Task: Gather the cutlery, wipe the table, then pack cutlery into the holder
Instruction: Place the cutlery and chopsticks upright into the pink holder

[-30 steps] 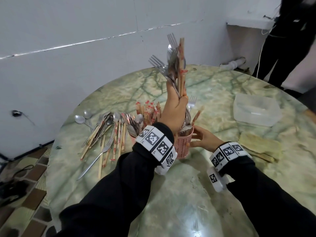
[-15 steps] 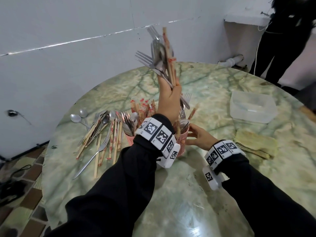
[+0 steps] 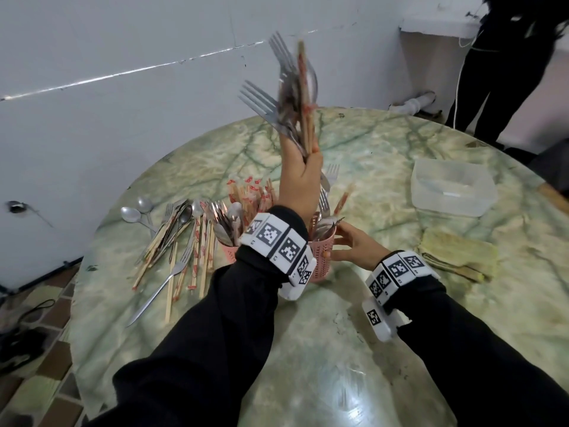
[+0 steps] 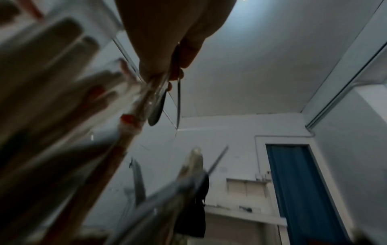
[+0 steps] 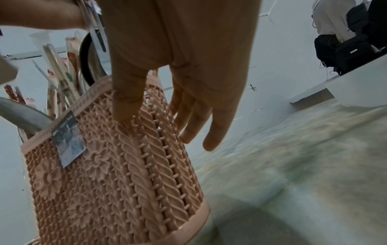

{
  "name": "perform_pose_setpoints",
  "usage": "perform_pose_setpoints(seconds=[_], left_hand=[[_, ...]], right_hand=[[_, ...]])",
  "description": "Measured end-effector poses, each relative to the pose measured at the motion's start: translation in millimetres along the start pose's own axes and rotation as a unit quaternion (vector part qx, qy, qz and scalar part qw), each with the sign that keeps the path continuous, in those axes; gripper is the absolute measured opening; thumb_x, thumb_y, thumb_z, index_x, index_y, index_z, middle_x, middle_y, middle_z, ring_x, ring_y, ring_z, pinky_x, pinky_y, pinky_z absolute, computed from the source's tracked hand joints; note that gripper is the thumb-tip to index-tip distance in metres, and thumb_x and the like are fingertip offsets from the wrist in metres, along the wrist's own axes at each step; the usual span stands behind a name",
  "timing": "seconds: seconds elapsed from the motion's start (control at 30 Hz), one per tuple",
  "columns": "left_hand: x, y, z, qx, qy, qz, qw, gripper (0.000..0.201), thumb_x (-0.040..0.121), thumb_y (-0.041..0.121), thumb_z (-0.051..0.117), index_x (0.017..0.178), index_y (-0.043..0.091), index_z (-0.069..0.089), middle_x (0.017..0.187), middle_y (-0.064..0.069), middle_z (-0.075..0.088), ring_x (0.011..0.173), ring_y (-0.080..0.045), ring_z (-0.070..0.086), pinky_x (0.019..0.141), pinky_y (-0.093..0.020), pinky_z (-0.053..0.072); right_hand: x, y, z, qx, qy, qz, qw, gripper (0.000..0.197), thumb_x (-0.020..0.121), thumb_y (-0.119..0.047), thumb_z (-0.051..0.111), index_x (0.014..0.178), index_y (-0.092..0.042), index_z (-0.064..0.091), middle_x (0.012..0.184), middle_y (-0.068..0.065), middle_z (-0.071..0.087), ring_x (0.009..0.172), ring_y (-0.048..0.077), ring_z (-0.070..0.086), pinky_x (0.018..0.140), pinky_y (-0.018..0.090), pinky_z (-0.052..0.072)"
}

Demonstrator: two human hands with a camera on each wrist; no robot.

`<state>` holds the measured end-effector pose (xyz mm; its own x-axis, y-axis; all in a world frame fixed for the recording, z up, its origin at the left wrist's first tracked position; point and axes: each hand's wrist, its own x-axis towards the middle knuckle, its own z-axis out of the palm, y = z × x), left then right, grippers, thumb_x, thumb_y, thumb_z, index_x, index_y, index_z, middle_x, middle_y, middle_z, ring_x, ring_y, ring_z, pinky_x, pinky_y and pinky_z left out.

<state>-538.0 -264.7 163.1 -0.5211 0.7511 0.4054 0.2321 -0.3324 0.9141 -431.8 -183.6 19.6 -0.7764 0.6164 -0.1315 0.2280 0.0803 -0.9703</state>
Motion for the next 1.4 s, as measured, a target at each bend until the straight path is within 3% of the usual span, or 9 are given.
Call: perform_pose_setpoints(seconds=[0.13,0.2,0.4,0.63,0.7,0.77,0.97,1.27,1.4], left_hand=[[-12,-21,4,0.121,-0.070,-0.034,0.990,0.039,0.095,0.003,0.037,0.132,0.010,0.027,0.098,0.002,0.051,0.083,-0.005,0.051,0.081,-0.025,0.041],[-14,-27,6,0.177,-0.104,-0.044,0.978,0.043,0.096,0.004,0.036,0.138,0.005,0.025,0.103,-0.005,0.050,0.086,-0.011,0.050,0.079,-0.018,0.037],[-13,-34,8,0.212,-0.097,-0.101,0.967,0.040,0.095,0.001,0.035,0.135,0.004,0.033,0.118,-0.014,0.051,0.107,-0.028,0.056,0.094,-0.033,0.046],[-12,-58,-3,0.230,-0.099,-0.154,0.956,0.046,0.093,-0.003,0.042,0.137,0.007,0.036,0.088,0.003,0.050,0.062,0.001,0.044,0.046,0.002,0.037],[-15,-63,-6,0.176,-0.107,-0.179,0.962,0.050,0.086,-0.009,0.051,0.132,0.011,0.044,0.096,-0.002,0.059,0.070,-0.005,0.055,0.056,-0.001,0.046],[-17,-64,-7,0.119,-0.100,-0.192,0.969,0.051,0.077,-0.008,0.064,0.123,0.007,0.048,0.112,-0.010,0.063,0.091,-0.017,0.062,0.083,-0.023,0.055],[-18,-52,-12,0.083,-0.098,-0.186,0.974,0.112,0.058,0.022,0.087,0.145,0.023,0.017,0.147,-0.007,0.035,0.135,-0.021,0.035,0.112,-0.041,0.031],[-20,-54,-18,0.151,-0.216,-0.211,0.941,0.123,0.062,0.012,0.084,0.147,0.019,-0.005,0.155,-0.009,0.009,0.143,-0.021,0.011,0.102,-0.021,0.015],[-20,-58,-21,0.160,-0.253,-0.196,0.934,0.144,0.056,0.015,0.088,0.141,0.035,-0.026,0.154,-0.010,0.013,0.142,-0.022,0.018,0.108,-0.029,0.018]], right_hand=[[0,0,1,0.004,0.000,-0.004,1.000,0.060,0.074,0.014,0.066,0.128,-0.001,0.043,0.118,0.006,0.055,0.107,0.020,0.054,0.088,0.019,0.049],[0,-1,1,0.007,-0.002,-0.003,1.000,0.057,0.075,0.013,0.066,0.124,-0.006,0.045,0.115,0.003,0.056,0.107,0.019,0.054,0.087,0.021,0.049],[-2,-3,2,0.009,-0.006,-0.003,1.000,0.050,0.075,0.015,0.065,0.113,-0.013,0.047,0.107,-0.003,0.057,0.103,0.017,0.055,0.085,0.020,0.051],[-3,-5,2,0.003,-0.001,0.000,1.000,0.061,0.074,0.013,0.066,0.129,-0.003,0.043,0.118,0.007,0.054,0.108,0.021,0.053,0.098,0.035,0.046],[-3,-5,2,0.003,-0.001,0.004,1.000,0.062,0.074,0.013,0.066,0.129,-0.002,0.042,0.118,0.006,0.054,0.109,0.021,0.053,0.098,0.036,0.046],[-3,-5,2,0.004,0.000,0.005,1.000,0.062,0.074,0.013,0.066,0.129,-0.002,0.042,0.115,0.004,0.055,0.108,0.020,0.053,0.093,0.031,0.047],[-4,-5,3,0.005,0.003,0.002,1.000,0.056,0.075,0.012,0.066,0.124,-0.007,0.045,0.111,-0.001,0.057,0.107,0.017,0.054,0.094,0.031,0.048],[-3,-12,2,-0.024,0.017,0.017,0.999,0.053,0.072,0.003,0.074,0.117,-0.008,0.047,0.103,-0.004,0.058,0.106,0.020,0.056,0.095,0.032,0.048],[5,-23,4,-0.040,0.037,-0.029,0.998,0.100,0.055,-0.025,0.082,0.139,-0.010,0.029,0.130,0.005,0.050,0.121,0.019,0.049,0.106,0.035,0.038]])
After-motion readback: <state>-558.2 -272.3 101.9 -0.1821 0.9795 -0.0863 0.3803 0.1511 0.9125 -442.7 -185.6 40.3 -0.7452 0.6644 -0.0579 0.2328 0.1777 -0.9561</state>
